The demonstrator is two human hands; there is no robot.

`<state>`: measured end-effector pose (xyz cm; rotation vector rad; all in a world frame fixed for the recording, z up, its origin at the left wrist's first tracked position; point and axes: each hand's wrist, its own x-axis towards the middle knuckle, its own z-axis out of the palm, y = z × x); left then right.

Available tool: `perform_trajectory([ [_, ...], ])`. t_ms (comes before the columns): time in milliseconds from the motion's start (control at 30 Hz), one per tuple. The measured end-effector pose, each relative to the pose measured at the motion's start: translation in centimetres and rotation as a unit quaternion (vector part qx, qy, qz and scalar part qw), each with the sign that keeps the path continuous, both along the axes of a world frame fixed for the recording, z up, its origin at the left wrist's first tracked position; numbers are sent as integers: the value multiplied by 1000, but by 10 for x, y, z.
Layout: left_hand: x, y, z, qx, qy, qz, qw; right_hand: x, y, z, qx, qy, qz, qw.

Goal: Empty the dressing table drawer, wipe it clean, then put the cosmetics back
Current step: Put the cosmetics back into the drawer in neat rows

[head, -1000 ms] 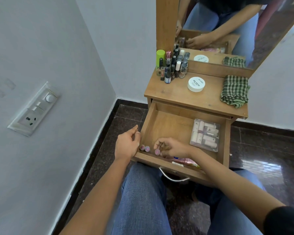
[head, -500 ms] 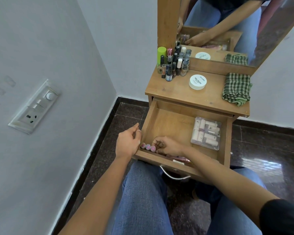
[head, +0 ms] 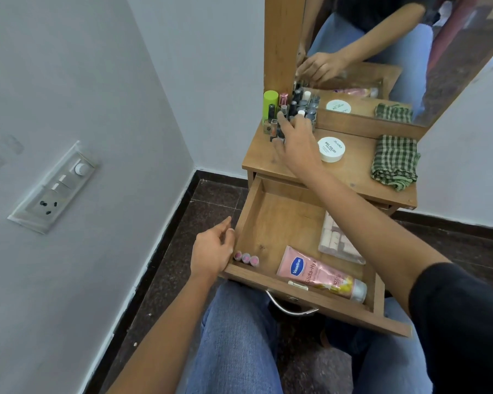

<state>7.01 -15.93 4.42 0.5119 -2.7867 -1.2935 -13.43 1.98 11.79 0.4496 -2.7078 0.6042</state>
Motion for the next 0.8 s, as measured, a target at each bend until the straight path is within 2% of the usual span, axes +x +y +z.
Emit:
perform_trajectory([
  [100,0,-1,1,0,4,-3,1000,-15,-8,7,104,64,-18,992],
  [167,0,-1,1,5,2,-3,1000,-20,-13,7,132,81,-21,988],
  [367,0,-2,1,0,1,-4,1000,-28,-18,2,133,120,-32,983],
  [467,0,-1,1,1,4,-5,1000,-26,-16,3,119,129,2,985],
  [567,0,-1,2,7,6,-3,1000,1,-10,6,47,127,69,988],
  [633,0,-1,1,4,4,-1,1000,33,-2,6,-11,78,136,987],
  [700,0,-2,1,3,1,-1,1000,68,10,-2,-48,-17,198,979],
  [800,0,-2,1,1,-6,0,1000,112,24,-25,1,-174,243,954],
])
